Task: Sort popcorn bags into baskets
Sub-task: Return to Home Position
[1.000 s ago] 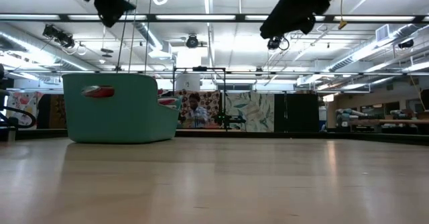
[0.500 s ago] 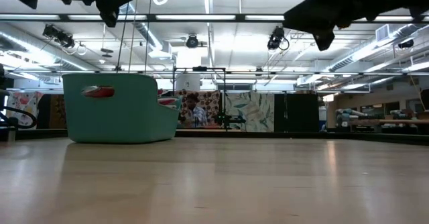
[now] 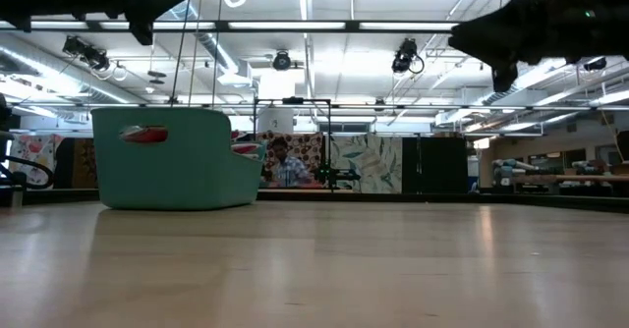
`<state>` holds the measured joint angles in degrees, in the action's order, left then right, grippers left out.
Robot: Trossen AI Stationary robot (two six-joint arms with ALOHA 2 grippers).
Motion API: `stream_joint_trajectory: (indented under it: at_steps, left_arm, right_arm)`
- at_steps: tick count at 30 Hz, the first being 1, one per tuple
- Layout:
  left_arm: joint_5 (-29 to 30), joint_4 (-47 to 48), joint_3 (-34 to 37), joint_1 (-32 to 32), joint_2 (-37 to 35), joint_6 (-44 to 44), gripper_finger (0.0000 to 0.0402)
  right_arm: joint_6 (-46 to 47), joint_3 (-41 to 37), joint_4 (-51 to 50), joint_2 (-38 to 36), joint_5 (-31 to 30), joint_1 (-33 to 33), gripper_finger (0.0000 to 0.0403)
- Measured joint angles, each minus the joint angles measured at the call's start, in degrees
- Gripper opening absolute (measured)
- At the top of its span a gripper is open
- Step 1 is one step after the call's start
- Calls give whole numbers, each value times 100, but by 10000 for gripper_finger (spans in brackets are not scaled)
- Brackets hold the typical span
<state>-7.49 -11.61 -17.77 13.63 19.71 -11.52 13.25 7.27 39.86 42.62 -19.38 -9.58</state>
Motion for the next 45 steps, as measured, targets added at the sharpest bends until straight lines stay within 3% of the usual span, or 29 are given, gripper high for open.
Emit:
stream_joint_trajectory:
  at_steps: [4,9,18,23,29,37,40,45]
  left_arm:
    - [202,-301,416,0,-379,58,171]
    - [380,-809,929,2,-830,155,171]
    - [517,-680,1188,2,-1510,385,166]
    - [485,-328,1188,2,-1975,445,136]
    - [150,-177,1186,2,-1951,534,92]
    - [-891,-9,1188,2,-1959,684,10]
    - [-1349,-287,1353,2,-1959,684,9]
    - [-1036,-421,1589,4,-1902,241,12]
  right_arm:
    - [-34,-683,1209,-100,-4,143,87]
    - [-164,-687,1071,-256,-31,244,87]
    - [-890,-695,1125,-811,-55,270,87]
    - [-841,-695,1059,-931,-651,270,87]
    - [-699,-694,1064,-928,-653,270,87]
    - [-697,-693,1064,-928,-632,270,87]
    - [-697,-693,1064,-928,-629,270,87]
    - [-697,-693,1064,-928,-627,270,87]
